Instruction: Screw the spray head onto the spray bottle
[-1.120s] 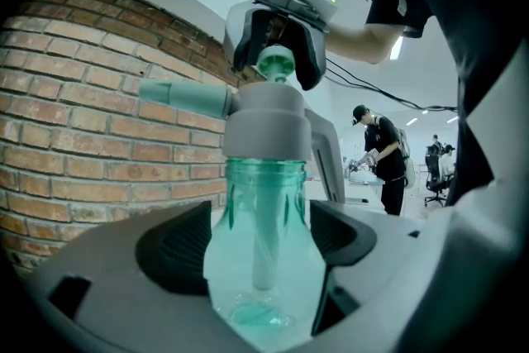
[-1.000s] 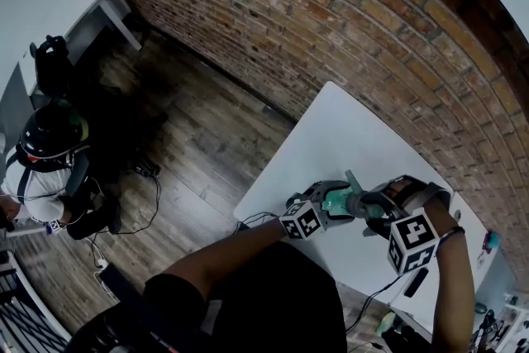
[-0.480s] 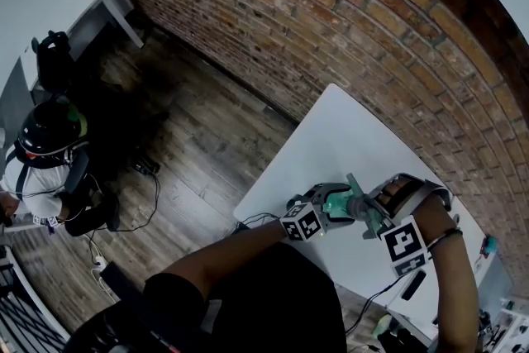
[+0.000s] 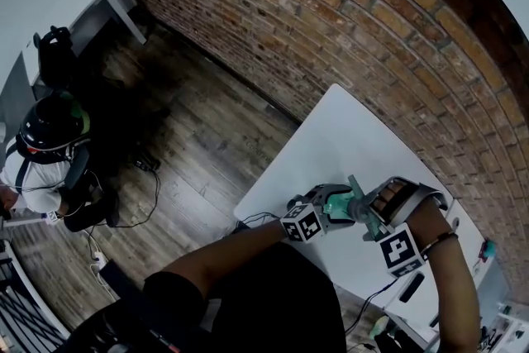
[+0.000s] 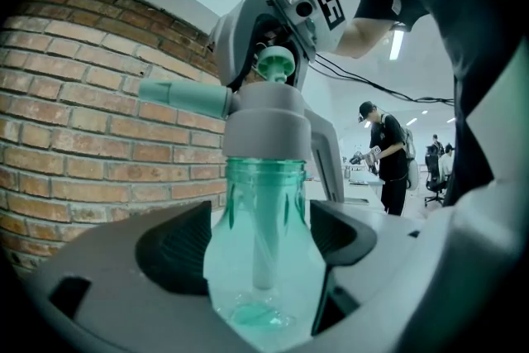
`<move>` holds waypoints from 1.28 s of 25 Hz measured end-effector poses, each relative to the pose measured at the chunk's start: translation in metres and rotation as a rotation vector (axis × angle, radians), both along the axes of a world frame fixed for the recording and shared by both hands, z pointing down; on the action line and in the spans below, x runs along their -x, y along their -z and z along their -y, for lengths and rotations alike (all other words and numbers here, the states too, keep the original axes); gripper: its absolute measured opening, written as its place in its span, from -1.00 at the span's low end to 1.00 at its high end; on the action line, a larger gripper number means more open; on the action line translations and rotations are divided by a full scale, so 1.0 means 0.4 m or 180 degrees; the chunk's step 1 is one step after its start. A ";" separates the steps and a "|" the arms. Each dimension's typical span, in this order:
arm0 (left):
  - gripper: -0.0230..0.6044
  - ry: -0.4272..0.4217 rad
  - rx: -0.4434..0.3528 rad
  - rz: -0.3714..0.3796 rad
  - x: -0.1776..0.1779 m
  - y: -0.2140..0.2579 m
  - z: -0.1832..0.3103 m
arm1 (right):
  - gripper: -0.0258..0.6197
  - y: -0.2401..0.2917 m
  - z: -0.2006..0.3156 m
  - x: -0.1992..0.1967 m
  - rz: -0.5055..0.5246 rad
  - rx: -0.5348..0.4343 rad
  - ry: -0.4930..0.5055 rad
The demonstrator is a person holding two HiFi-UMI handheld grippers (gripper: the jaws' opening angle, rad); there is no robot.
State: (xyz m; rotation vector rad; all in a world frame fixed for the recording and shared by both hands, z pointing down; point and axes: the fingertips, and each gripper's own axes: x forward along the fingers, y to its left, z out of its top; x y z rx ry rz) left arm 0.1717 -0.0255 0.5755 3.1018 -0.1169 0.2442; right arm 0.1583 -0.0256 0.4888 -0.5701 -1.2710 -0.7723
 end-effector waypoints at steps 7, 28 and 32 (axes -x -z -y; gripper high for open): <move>0.24 -0.0008 0.0004 0.0026 -0.002 -0.006 0.005 | -0.10 -0.001 0.009 0.015 0.0169 -0.0145 0.0346; 0.24 0.0003 0.0024 0.0025 0.001 -0.008 0.010 | -0.06 -0.037 -0.010 0.033 0.0345 0.0092 -0.0014; 0.24 0.0008 0.0024 0.0026 0.005 -0.002 0.000 | -0.06 -0.033 -0.019 0.037 0.0275 0.0115 -0.0262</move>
